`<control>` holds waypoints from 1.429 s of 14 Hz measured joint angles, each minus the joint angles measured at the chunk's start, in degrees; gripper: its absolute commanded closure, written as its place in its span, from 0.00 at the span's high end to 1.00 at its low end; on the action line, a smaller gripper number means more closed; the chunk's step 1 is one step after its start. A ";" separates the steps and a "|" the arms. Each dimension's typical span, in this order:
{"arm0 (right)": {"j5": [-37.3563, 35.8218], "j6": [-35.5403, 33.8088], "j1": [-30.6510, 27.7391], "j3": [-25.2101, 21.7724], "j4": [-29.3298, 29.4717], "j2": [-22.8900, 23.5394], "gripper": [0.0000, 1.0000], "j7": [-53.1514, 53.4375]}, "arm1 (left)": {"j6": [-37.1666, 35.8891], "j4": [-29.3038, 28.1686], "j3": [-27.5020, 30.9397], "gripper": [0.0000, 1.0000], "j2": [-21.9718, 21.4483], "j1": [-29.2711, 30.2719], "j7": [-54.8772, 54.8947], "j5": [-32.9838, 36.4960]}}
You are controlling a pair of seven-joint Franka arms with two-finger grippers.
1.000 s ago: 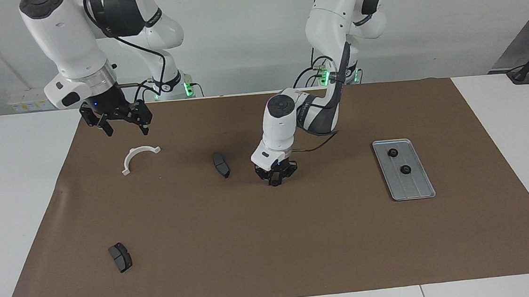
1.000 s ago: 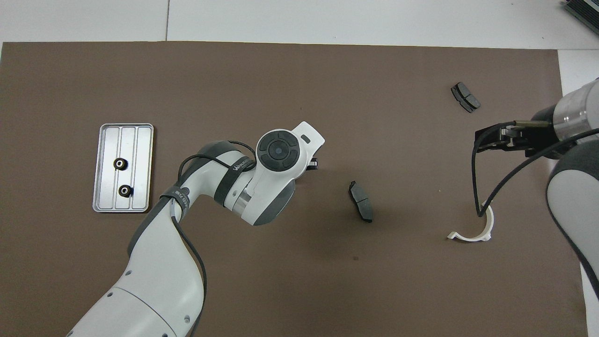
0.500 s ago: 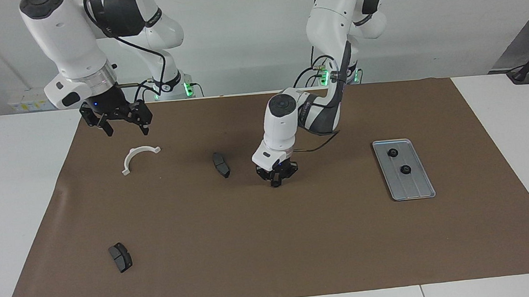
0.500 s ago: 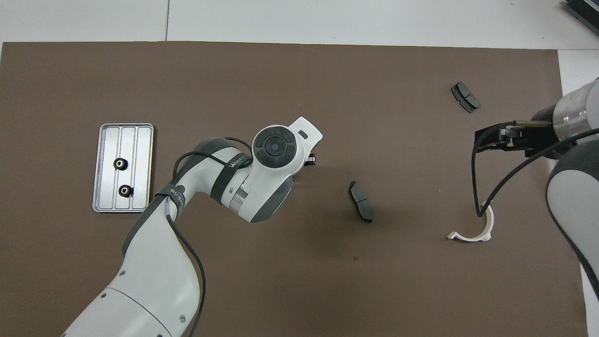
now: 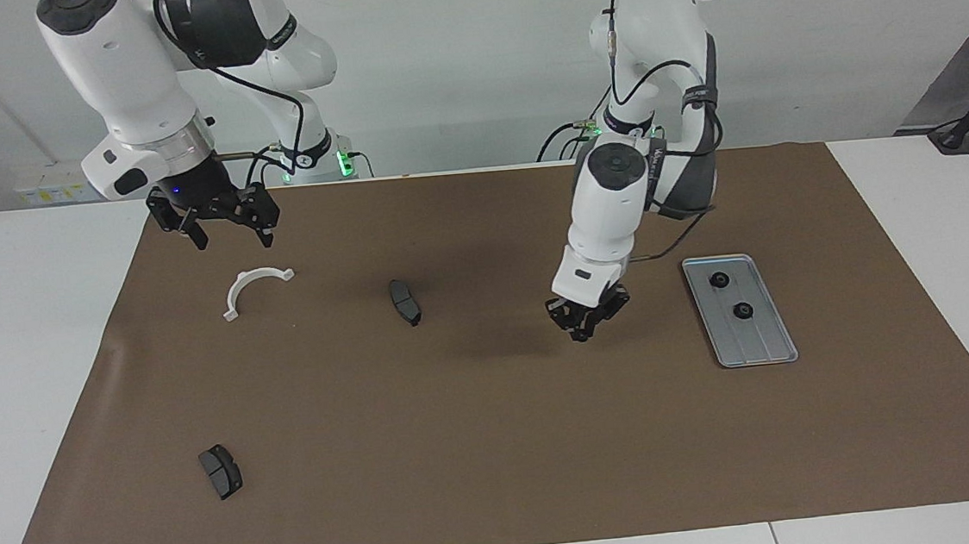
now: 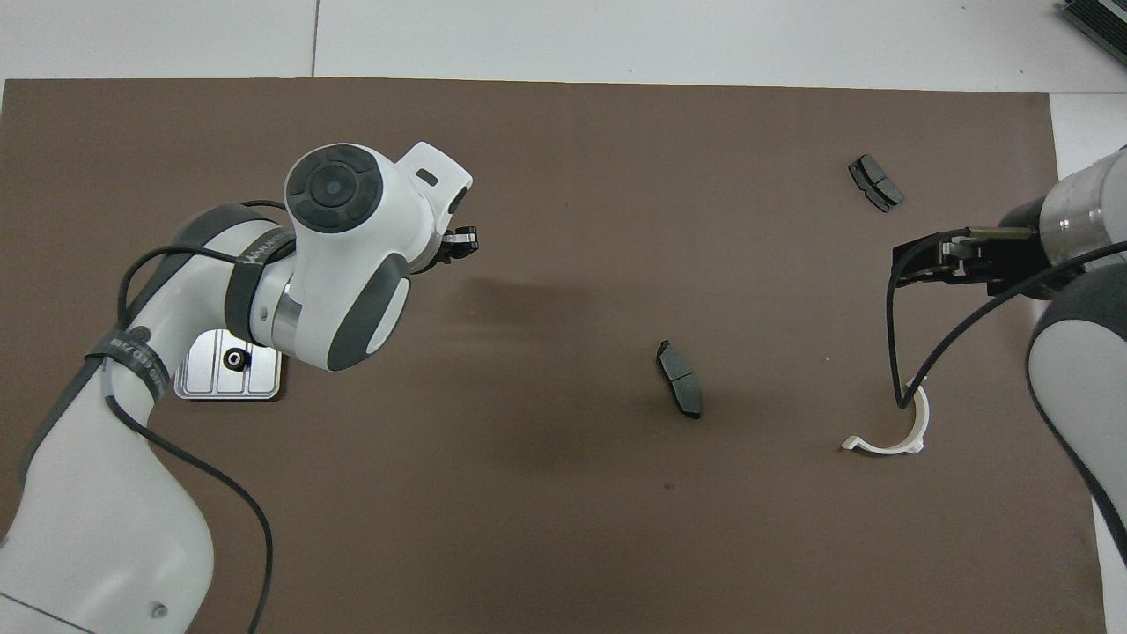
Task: Pick bearing gear from pile to tray
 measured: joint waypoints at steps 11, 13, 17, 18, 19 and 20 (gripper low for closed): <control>0.00 0.00 0.00 0.00 0.00 0.00 1.00 0.00 | 0.10 -16.60 -0.02 0.09 -7.87 23.68 43.59 -1.69; 0.00 0.00 0.00 0.00 0.00 0.00 1.00 0.00 | 0.23 -17.43 -0.63 0.26 -7.88 23.62 43.65 -1.70; 0.00 0.00 0.00 0.00 0.00 0.00 1.00 0.00 | 0.27 -17.53 -1.19 0.92 -7.89 23.48 43.63 -1.78; 0.00 0.00 0.00 0.00 0.00 0.00 1.00 0.00 | 0.35 -17.51 -1.19 1.00 -7.89 23.48 43.62 -2.02; 0.00 0.00 0.00 0.00 0.00 0.00 1.00 0.00 | 0.47 -17.41 -1.19 1.00 -7.93 23.48 43.62 -2.41; 0.00 0.00 0.00 0.00 0.00 0.00 1.00 0.00 | 0.53 -17.11 -1.19 1.00 -8.02 23.48 43.62 -2.77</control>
